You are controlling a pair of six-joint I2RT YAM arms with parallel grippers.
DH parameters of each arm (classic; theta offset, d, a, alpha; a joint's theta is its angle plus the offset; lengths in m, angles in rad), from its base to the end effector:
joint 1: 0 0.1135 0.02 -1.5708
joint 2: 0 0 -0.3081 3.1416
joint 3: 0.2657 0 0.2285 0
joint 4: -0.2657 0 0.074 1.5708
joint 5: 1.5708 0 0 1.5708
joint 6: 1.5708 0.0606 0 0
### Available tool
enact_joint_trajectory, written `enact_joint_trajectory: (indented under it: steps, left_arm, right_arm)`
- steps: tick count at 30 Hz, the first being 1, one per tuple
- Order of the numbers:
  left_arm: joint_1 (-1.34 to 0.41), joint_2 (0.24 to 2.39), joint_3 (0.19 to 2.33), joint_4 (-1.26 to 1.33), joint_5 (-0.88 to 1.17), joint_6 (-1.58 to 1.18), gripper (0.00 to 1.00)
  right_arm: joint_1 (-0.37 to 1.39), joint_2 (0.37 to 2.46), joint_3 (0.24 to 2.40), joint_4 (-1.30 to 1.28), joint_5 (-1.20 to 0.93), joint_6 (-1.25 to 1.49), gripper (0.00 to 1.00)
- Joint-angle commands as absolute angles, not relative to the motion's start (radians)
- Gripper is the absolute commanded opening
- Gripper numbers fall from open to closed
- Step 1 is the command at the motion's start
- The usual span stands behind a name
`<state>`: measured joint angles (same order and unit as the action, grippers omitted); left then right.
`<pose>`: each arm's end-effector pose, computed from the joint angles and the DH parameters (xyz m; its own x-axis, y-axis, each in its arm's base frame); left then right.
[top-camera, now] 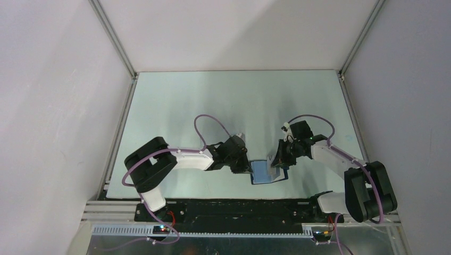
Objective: Put the credit cards into the card holder
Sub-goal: Insert the credit card into the card holder.
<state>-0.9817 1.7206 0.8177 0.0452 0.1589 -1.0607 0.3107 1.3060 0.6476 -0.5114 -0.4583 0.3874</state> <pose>0.1794 -0.2857 0.1810 -0.9718 -0.0966 -0.2150 0.0622 0.7746 -0.6293 0.1828 0.0868 0.2053 -0.9773 0.0420 -0.2075 -0.0749 0.8480 0.5246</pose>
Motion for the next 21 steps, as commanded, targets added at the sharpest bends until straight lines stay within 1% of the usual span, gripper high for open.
enact_joint_trajectory:
  steps: [1,8,21]
  left_arm:
    - [-0.983,1.741,0.845,-0.018,0.142,-1.04,0.06]
    - [-0.983,1.763,0.858,-0.035,0.163,-1.047,0.0]
    - [-0.984,1.776,0.845,-0.039,0.159,-1.082,0.0]
  right_arm:
    - [0.295,1.323,0.617,-0.428,-0.513,0.374,0.0]
    - [0.283,1.34,0.555,-0.345,-0.555,0.375,0.0]
    - [0.284,1.298,0.443,-0.229,-0.609,0.466,0.0]
